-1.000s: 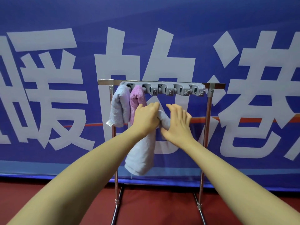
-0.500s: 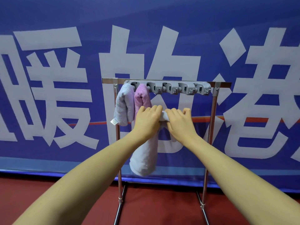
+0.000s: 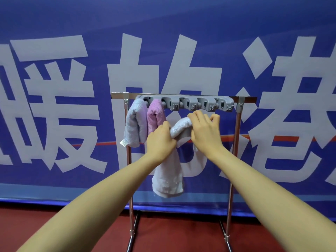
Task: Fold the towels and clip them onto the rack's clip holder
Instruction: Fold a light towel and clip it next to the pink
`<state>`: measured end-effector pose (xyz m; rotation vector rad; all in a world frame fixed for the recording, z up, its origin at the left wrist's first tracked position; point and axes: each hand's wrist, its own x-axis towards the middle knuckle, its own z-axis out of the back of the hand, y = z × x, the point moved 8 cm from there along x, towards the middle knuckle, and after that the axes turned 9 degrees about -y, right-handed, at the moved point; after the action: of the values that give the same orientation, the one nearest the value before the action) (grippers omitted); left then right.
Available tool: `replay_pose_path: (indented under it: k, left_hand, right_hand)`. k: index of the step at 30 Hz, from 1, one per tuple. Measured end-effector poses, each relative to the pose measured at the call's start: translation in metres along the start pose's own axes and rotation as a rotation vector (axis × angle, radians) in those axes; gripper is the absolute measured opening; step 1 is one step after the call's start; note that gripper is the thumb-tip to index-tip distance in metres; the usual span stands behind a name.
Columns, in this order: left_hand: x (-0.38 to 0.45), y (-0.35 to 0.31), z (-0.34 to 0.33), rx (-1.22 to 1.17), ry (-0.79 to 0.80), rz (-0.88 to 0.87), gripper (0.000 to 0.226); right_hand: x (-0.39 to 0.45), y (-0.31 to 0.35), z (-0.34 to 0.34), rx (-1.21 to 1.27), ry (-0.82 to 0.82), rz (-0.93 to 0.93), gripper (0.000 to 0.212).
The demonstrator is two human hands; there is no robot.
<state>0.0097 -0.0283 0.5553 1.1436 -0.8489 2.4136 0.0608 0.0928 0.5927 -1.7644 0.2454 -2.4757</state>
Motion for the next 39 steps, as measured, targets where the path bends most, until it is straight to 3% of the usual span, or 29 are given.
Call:
replay_pose_path:
  k: [5, 9, 14, 19, 21, 26, 31, 39]
  left_hand:
    - [0.030, -0.006, 0.003, 0.034, -0.016, -0.041, 0.018]
    - [0.066, -0.020, 0.012, 0.074, -0.079, -0.136, 0.013]
    - [0.100, -0.039, 0.009, 0.206, -0.098, -0.269, 0.021]
    - [0.116, -0.043, 0.002, 0.260, -0.225, -0.416, 0.027]
    - [0.121, -0.041, -0.005, 0.253, -0.198, -0.438, 0.023]
    - [0.135, -0.038, -0.017, 0.299, -0.186, -0.514, 0.034]
    - [0.141, -0.047, -0.021, 0.348, -0.325, -0.606, 0.045]
    - [0.155, -0.045, -0.046, 0.389, -0.285, -0.681, 0.048]
  right_hand:
    - [0.012, -0.012, -0.004, 0.004, -0.057, -0.026, 0.026]
    - [0.030, -0.017, -0.016, 0.043, -0.105, -0.105, 0.036]
    - [0.051, -0.025, -0.036, 0.151, -0.148, -0.213, 0.035]
    - [0.058, -0.033, -0.061, 0.214, -0.091, -0.191, 0.036]
    - [0.060, -0.035, -0.070, 0.205, -0.074, -0.170, 0.033]
    - [0.074, -0.044, -0.091, 0.067, -0.116, -0.234, 0.054]
    - [0.090, -0.048, -0.102, 0.024, -0.187, -0.249, 0.030]
    - [0.087, -0.044, -0.128, 0.061, -0.163, -0.282, 0.023]
